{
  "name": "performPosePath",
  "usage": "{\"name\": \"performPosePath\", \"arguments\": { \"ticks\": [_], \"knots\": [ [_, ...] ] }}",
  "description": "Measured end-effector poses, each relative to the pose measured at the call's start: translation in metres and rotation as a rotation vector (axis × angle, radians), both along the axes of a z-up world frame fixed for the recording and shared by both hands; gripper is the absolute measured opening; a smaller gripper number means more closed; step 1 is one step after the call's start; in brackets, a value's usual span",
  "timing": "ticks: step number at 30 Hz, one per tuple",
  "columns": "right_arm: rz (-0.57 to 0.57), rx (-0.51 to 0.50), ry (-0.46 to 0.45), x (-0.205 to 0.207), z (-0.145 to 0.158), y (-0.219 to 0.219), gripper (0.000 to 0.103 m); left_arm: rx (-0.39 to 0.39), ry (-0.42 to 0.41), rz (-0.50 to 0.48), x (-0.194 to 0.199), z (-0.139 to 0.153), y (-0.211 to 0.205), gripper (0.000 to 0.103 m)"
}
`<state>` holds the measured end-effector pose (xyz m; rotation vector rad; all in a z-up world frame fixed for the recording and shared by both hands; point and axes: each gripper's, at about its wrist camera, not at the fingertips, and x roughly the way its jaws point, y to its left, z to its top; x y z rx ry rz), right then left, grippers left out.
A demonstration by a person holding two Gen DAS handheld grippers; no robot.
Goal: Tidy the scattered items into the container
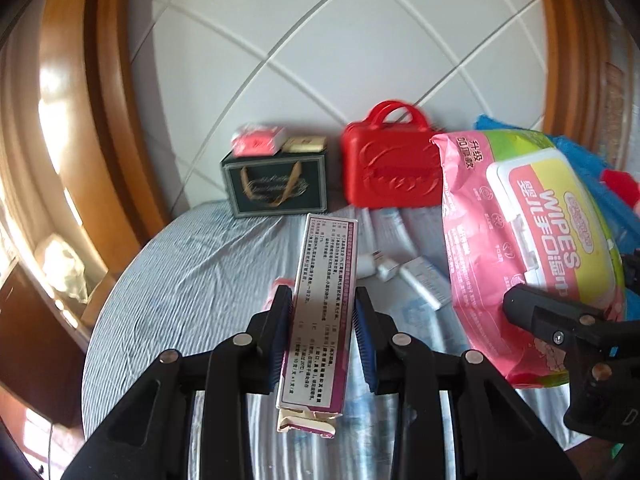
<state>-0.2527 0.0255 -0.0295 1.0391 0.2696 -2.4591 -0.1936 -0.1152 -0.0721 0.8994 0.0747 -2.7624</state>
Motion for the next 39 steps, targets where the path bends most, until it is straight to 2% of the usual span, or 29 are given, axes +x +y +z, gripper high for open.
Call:
{"name": "performPosePath", "arguments": {
  "ticks": [5,10,16,22,31,39],
  "knots": [
    [-0.063,0.007,0.06,0.011,0.029,0.039,0.071,0.017,0.036,-0.05,0.002,0.026,0.039,0.03],
    [-0.123,-0.012,0.106,0.016,0.055,0.09,0.071,0.01,0.056,-0.099,-0.001,0.049,0.097,0.03],
    [-0.182,-0.026,0.15,0.021,0.087,0.179,0.071,-0.008,0.086,-0.142,-0.006,0.076,0.19,0.03],
    [-0.215,-0.026,0.19,0.029,0.111,0.287,0.071,-0.009,0.098,-0.155,-0.012,0.095,0.292,0.03],
    [-0.285,0.008,0.204,0.025,0.125,0.415,0.071,-0.006,0.085,-0.19,-0.023,0.107,0.419,0.03],
    [-0.322,-0.015,0.168,-0.003,0.116,0.474,0.071,-0.045,0.05,-0.204,-0.051,0.109,0.468,0.03]
  ]
}}
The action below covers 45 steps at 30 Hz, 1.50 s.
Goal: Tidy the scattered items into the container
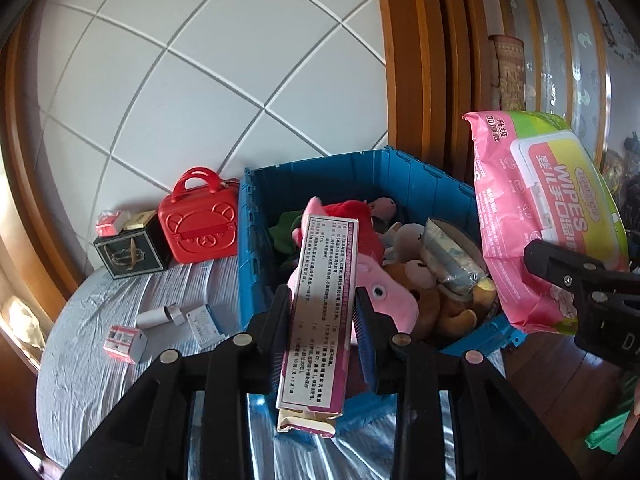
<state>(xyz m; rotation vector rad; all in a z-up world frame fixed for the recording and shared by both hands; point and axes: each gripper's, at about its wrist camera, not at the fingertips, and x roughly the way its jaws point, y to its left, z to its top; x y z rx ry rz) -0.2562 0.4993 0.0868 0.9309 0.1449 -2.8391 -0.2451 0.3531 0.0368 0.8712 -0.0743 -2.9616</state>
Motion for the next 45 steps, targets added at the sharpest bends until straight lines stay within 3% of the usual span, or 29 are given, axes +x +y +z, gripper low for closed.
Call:
{"name": "performPosePath", "arguments": {
  "ticks": [4,15,28,37,45],
  "knots": [
    [-0.016,0.014,-0.004,-0.022,-0.001,0.008,0.071,0.004,-0.004,0.001,-0.025,-0.003,-0.007,0.03],
    [-0.02,0.019,-0.005,-0.083,0.01,0.005,0.071,0.008,-0.017,0.017,-0.089,0.023,-0.005,0.03],
    [0.101,0.086,-0.014,-0.197,0.021,0.024,0.071,0.019,-0.05,0.134,-0.205,0.043,0.034,0.03],
    [0.186,0.075,-0.082,-0.277,0.003,0.018,0.071,-0.001,-0.128,0.221,-0.285,0.029,0.034,0.03],
    [0.189,0.1,-0.161,-0.338,-0.027,-0.009,0.071,0.0,-0.267,0.226,-0.357,-0.014,0.018,0.03]
  ]
}}
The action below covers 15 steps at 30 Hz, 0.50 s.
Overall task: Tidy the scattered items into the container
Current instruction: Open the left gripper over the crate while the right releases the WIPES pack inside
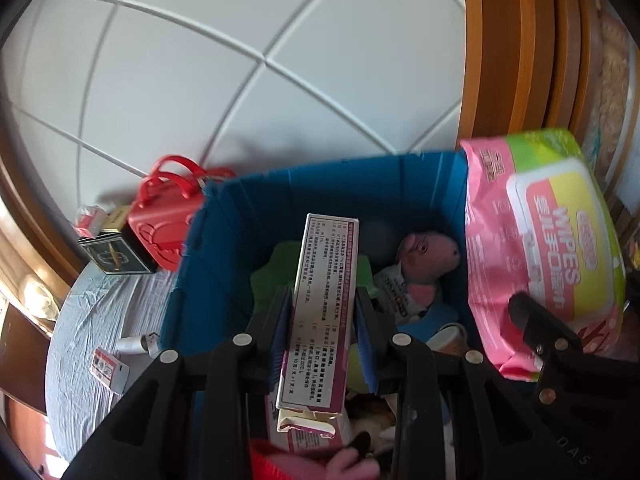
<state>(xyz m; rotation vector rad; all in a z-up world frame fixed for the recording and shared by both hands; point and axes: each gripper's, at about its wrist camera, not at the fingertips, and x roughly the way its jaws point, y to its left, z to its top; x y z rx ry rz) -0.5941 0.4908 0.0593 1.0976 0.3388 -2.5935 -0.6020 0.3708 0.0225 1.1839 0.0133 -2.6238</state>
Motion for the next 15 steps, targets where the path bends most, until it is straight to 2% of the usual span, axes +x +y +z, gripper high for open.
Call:
{"name": "performPosePath", "arguments": {
  "ticks": [6,10,15],
  "knots": [
    [-0.009,0.046,-0.076,-0.041,-0.035,-0.016,0.071,0.017,-0.136,-0.002,-0.039,-0.043,-0.016,0.03],
    [-0.007,0.055,-0.12,-0.061,-0.059,-0.019,0.071,0.086,-0.239,-0.005,-0.061,-0.073,-0.025,0.03],
    [0.025,0.087,-0.153,-0.072,-0.089,-0.023,0.071,0.118,-0.312,0.012,-0.074,-0.099,-0.031,0.03]
  ]
}}
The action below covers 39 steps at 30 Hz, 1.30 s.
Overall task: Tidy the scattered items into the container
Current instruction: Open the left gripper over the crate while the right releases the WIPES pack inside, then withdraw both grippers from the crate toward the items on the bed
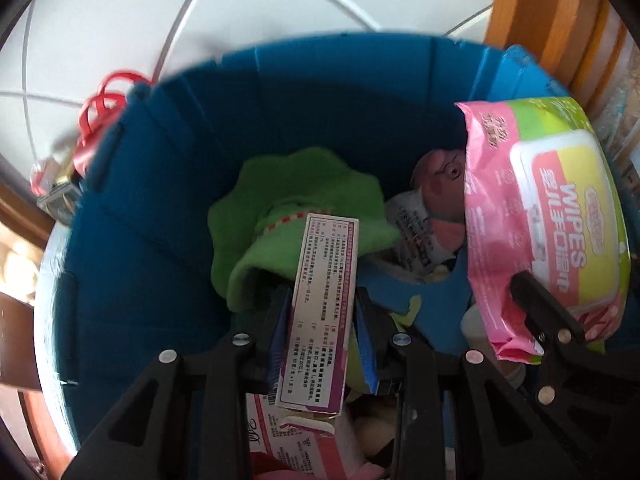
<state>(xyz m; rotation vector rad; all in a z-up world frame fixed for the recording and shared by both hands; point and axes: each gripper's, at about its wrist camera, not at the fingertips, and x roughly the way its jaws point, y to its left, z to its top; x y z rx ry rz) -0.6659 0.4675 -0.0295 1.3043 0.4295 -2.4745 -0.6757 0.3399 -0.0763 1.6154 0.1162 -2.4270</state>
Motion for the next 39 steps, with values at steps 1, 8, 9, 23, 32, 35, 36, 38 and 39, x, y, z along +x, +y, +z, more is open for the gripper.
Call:
{"name": "performPosePath", "arguments": {
  "ticks": [1,8,9,23,32,35,36,38,39],
  "knots": [
    [0.004,0.011,-0.01,-0.001,-0.004,-0.002,0.071,0.006,-0.019,0.003,0.001,-0.005,0.001,0.03],
    [-0.007,0.044,-0.086,-0.007,-0.035,-0.003,0.071,0.04,-0.117,-0.009,0.001,-0.026,0.007,0.033],
    [-0.008,0.041,-0.09,-0.008,-0.037,-0.002,0.071,0.036,-0.121,-0.011,0.001,-0.027,0.008,0.041],
    [-0.001,0.037,-0.056,-0.004,-0.032,-0.005,0.077,0.041,-0.122,0.003,0.001,-0.025,0.004,0.063],
    [0.003,0.064,-0.037,0.006,-0.011,-0.008,0.087,0.037,-0.072,0.011,0.008,-0.005,0.002,0.063],
    [-0.005,0.078,-0.036,0.015,0.002,-0.001,0.092,0.054,-0.066,-0.006,0.011,0.003,0.002,0.063],
    [-0.007,0.082,-0.034,0.018,0.007,0.003,0.095,0.063,-0.062,-0.015,0.012,0.008,0.003,0.063],
    [-0.001,0.082,-0.024,0.026,0.017,0.007,0.1,0.09,-0.048,-0.025,0.018,0.019,0.003,0.063],
    [0.005,0.082,-0.016,0.031,0.023,0.01,0.101,0.096,-0.042,-0.026,0.021,0.023,0.004,0.063]
  ]
}}
